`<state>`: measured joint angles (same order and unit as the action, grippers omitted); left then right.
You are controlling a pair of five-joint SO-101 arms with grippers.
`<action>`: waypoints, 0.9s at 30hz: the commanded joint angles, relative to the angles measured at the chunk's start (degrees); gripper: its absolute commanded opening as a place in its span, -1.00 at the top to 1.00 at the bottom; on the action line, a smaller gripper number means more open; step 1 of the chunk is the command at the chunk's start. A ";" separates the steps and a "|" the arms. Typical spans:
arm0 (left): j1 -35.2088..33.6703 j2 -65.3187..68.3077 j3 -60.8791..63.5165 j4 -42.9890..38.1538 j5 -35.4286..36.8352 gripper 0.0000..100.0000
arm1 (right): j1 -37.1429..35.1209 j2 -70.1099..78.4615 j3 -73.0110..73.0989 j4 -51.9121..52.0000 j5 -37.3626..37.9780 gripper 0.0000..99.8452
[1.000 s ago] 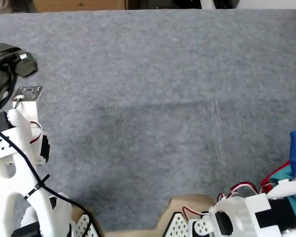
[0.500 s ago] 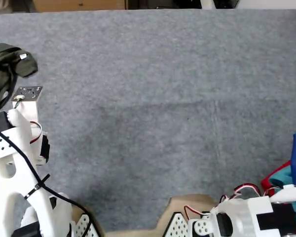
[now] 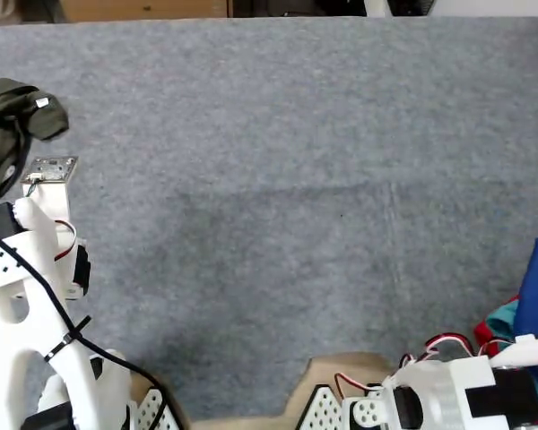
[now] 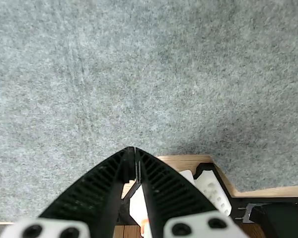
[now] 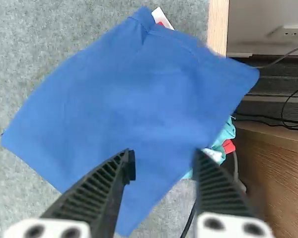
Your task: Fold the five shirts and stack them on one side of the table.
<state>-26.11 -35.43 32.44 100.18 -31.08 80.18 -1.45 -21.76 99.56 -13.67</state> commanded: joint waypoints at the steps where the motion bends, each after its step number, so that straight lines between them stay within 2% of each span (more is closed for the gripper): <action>1: 0.44 -1.45 -0.35 0.62 -0.18 0.96 | 1.01 -4.09 -0.31 1.67 0.35 0.46; 7: 0.44 -1.45 -0.35 0.62 -0.18 0.96 | -0.13 -4.44 -0.48 2.37 0.00 0.38; 10: 0.44 -1.45 -0.44 0.62 -0.09 0.96 | -3.12 -6.81 -0.13 2.37 0.09 0.38; 13: 0.44 -1.45 -0.79 0.62 0.09 0.96 | -9.71 -10.77 -0.48 2.37 0.26 0.38; 18: -0.09 -1.54 -0.79 0.62 0.18 0.96 | -27.56 -19.56 0.66 2.37 0.00 0.38; 24: -0.18 -2.07 -2.02 0.62 5.01 0.96 | -57.36 -25.19 5.93 0.18 0.00 0.38; 27: -3.87 -3.38 -5.36 0.62 8.88 0.96 | -69.85 -25.10 9.63 -3.60 0.53 0.38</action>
<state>-26.99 -37.01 31.82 100.18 -25.36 23.74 -24.40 -14.64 99.56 -13.67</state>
